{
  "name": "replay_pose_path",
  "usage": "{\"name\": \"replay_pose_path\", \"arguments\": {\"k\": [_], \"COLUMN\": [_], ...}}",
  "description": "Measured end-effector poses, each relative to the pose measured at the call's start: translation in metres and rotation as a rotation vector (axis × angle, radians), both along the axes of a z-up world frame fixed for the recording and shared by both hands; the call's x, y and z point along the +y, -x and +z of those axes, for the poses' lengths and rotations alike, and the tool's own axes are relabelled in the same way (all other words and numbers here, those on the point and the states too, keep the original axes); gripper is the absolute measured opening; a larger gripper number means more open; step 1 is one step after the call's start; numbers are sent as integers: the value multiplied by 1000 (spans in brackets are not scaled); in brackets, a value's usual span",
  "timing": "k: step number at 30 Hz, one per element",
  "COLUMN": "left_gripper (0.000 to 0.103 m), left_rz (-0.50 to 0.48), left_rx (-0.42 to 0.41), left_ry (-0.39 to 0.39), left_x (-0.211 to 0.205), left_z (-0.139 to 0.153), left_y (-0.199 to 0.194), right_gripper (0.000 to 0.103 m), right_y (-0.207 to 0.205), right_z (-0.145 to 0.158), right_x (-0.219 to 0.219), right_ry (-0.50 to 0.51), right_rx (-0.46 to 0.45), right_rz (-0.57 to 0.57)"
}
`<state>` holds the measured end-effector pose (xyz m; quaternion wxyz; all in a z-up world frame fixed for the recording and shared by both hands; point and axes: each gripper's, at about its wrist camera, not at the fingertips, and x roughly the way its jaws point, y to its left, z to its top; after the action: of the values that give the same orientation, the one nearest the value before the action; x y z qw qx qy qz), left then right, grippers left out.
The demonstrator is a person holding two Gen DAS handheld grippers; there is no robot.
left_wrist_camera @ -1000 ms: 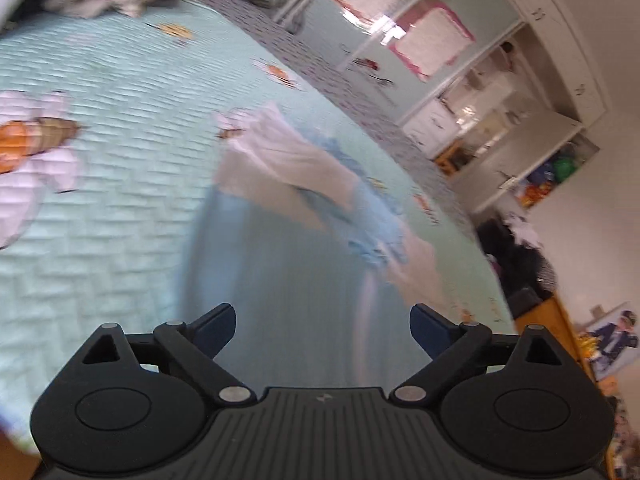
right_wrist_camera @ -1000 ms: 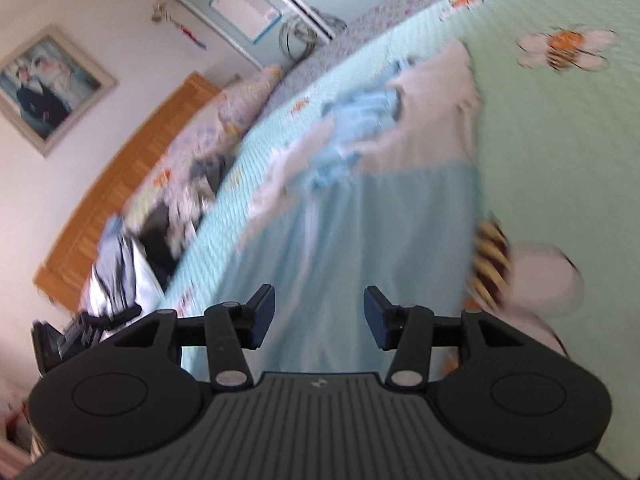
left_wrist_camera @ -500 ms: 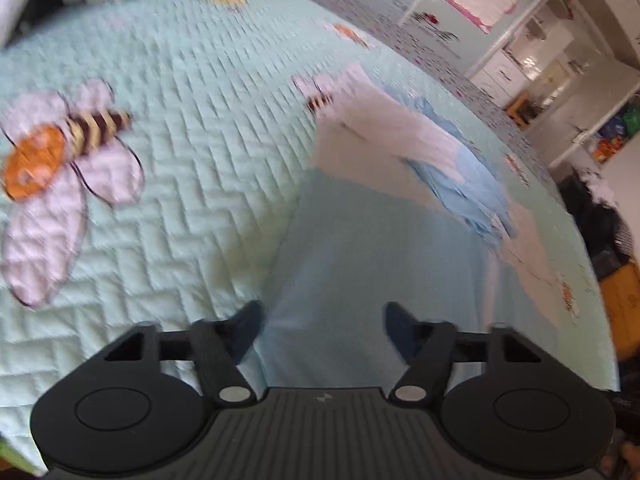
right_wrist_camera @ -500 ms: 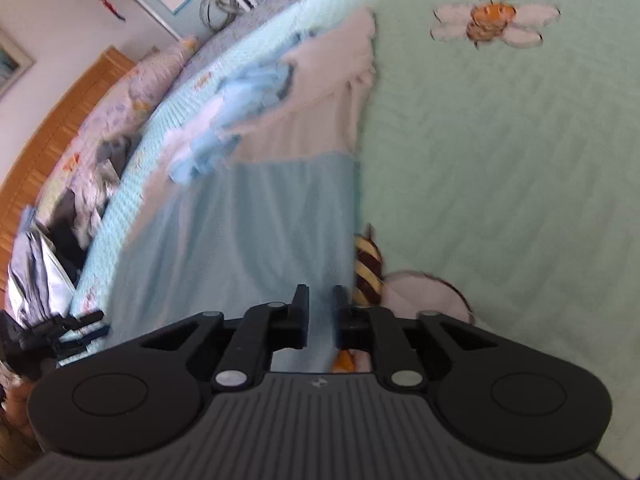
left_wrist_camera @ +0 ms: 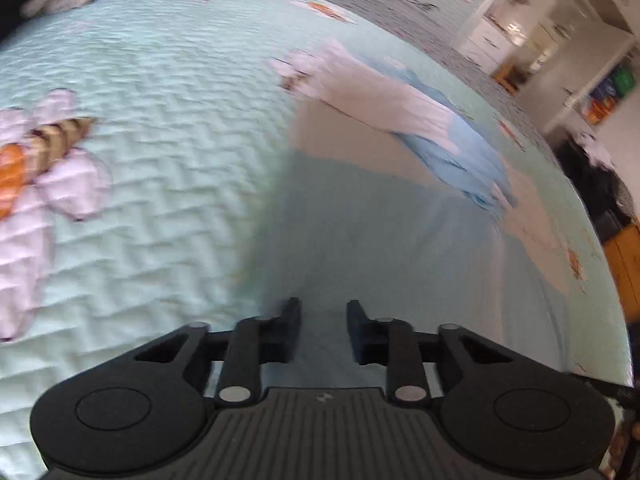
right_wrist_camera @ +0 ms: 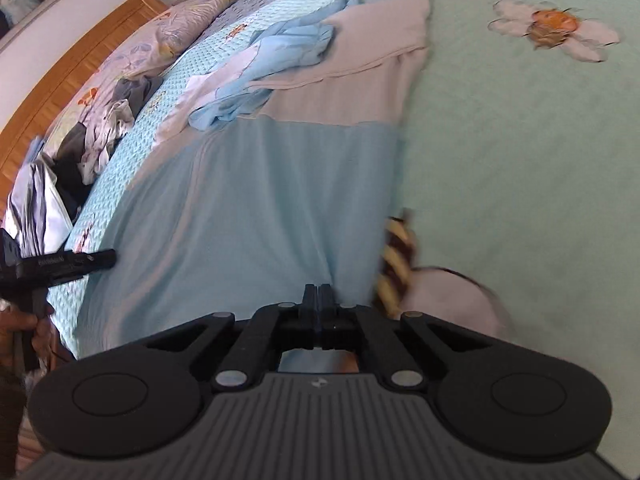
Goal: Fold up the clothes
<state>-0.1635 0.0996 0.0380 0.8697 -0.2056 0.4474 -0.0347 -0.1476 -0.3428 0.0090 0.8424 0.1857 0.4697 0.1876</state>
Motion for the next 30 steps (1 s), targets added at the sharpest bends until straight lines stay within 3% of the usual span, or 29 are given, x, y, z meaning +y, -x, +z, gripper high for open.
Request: {"name": "replay_pose_path", "arguments": {"k": [3,5,6,8,9,10,11,12,14,17,18,21,23,25,26,27,29,30], "left_gripper": [83,89,91,91,90,86,74,70,66,81,87,95,100,98,90,87,82,74], "left_rz": [-32,-122,-163,-213,-192,-166,-148,-123,-65,-10,0,-50,-65,-73,-75,-77,-60,-48], "left_rx": [-80,-106,-95,-41,-11,-18,-54,-68,-57,-61,-73,-150,-121,-80,-71,-61,-53,-50], "left_ry": [80,147,145,67,-23,-63,-53,-34,5,49,77,145,111,50,5,-40,-71,-78], "left_x": [-17,-47,-62,-84,-85,-74,-58,-42,-16,-5,-4,-24,-37,-44,-41,-38,-28,-22], "left_z": [24,28,24,8,-3,-11,-16,-17,-13,3,10,21,11,-2,-9,-16,-15,-13], "left_y": [-7,-19,-26,-37,-39,-34,-23,-14,-1,2,0,-20,-39,-52,-50,-49,-41,-36], "right_gripper": [23,32,34,34,34,34,32,3,0,15,27,39,42,42,42,3,0,0], "right_y": [-7,-19,-26,-40,-47,-47,-46,-41,-29,-19,-18,-37,-57,-73,-76,-75,-61,-54], "right_z": [20,26,26,20,14,5,-5,-9,-14,-6,1,13,13,2,-5,-13,-15,-11], "right_x": [18,40,51,65,67,60,51,38,12,-7,-7,3,14,16,11,6,-12,-18], "right_ry": [-97,-192,-218,-228,-209,-161,-102,-106,-160,-226,-243,-360,-365,-294,-204,-133,-101,-75], "right_rx": [-74,-104,-106,-98,-88,-64,-36,-20,1,-27,-52,-106,-116,-72,-23,1,-16,-29], "right_rz": [-2,13,26,34,22,-12,-53,-83,-137,-176,-179,-190,-191,-216,-240,-240,-249,-255]}}
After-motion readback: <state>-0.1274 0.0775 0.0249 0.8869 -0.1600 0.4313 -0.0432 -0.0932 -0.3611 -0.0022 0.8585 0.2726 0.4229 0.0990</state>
